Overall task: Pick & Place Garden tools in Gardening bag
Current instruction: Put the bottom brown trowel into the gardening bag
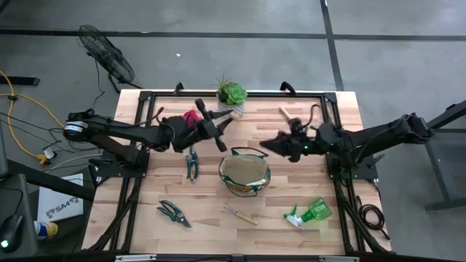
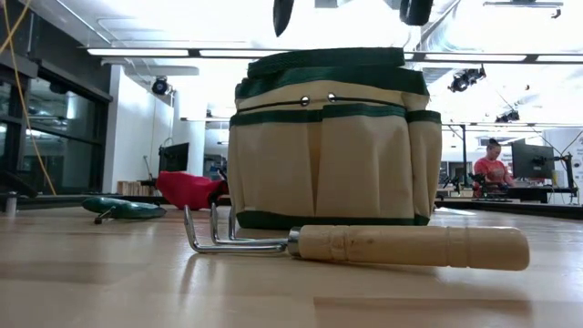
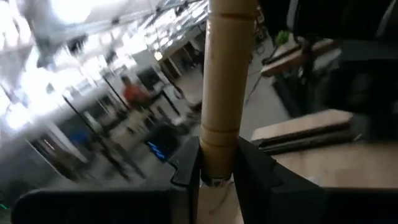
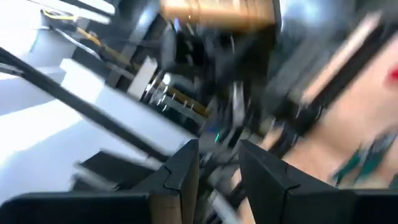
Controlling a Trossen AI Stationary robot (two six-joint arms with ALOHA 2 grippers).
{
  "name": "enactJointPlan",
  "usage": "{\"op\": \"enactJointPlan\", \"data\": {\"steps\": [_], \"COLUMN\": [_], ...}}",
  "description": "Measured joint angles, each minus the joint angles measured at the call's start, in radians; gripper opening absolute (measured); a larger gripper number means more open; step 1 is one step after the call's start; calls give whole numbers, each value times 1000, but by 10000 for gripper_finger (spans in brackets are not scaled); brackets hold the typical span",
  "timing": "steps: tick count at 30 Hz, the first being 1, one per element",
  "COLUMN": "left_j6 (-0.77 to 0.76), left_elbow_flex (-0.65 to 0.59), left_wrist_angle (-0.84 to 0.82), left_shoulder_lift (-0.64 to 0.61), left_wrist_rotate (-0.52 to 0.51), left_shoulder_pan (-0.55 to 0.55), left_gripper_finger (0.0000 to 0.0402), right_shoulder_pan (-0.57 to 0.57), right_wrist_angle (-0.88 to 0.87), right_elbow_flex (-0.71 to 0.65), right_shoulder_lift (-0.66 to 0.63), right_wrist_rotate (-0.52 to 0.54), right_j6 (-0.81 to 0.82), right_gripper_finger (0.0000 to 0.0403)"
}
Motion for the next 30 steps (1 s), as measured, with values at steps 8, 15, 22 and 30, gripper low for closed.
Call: {"op": "enactJointPlan", "data": {"steps": [8,15,22,30], "left_j6": [-377,-479,-478,-314], "left_elbow_flex": [0,0,2,123], "left_wrist_angle": [-26,-14,-15,-25], "left_shoulder_lift": [-5,-4,32,127], "left_wrist_rotate": [38,-95,-334,-463], "left_shoulder_pan": [-1,-24,-85,-108], "left_gripper_finger": [63,63,63,63], "right_shoulder_pan": [2,3,2,16], "right_wrist_angle": [46,-41,-493,-742], "right_elbow_flex": [0,90,370,630], "right_shoulder_lift": [-19,-18,48,202], "right_wrist_rotate": [159,181,316,471], "right_j6": [-261,-473,-489,-456], "right_gripper_finger": [105,105,105,105]}}
